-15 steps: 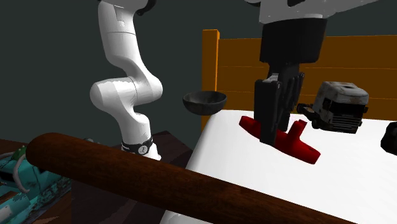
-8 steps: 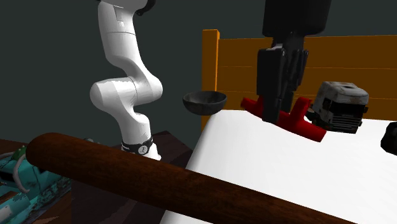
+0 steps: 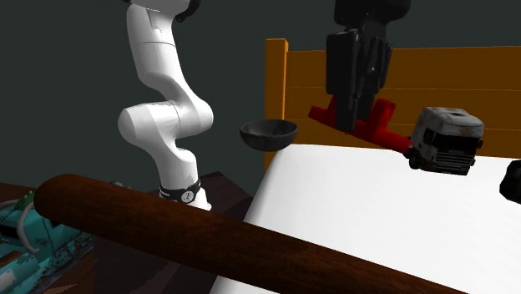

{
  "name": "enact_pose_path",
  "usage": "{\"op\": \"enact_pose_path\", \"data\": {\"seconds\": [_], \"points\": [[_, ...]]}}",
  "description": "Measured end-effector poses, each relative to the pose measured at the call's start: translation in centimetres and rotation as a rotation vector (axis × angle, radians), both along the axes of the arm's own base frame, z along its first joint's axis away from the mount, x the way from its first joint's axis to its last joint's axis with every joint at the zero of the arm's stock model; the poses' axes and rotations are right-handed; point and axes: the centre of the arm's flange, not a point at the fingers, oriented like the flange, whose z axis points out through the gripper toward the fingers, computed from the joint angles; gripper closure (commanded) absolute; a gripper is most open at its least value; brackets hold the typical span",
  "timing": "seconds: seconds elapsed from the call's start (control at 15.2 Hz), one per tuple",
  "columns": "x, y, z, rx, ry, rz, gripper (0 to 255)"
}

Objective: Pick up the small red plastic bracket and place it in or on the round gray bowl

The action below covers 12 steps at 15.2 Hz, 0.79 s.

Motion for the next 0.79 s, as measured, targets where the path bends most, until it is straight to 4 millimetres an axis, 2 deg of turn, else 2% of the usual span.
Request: {"op": "enact_pose_path", "data": {"seconds": [0.79], "points": [[-14.6,6.0,0.0,0.000,0.000,0.001,255]]}}
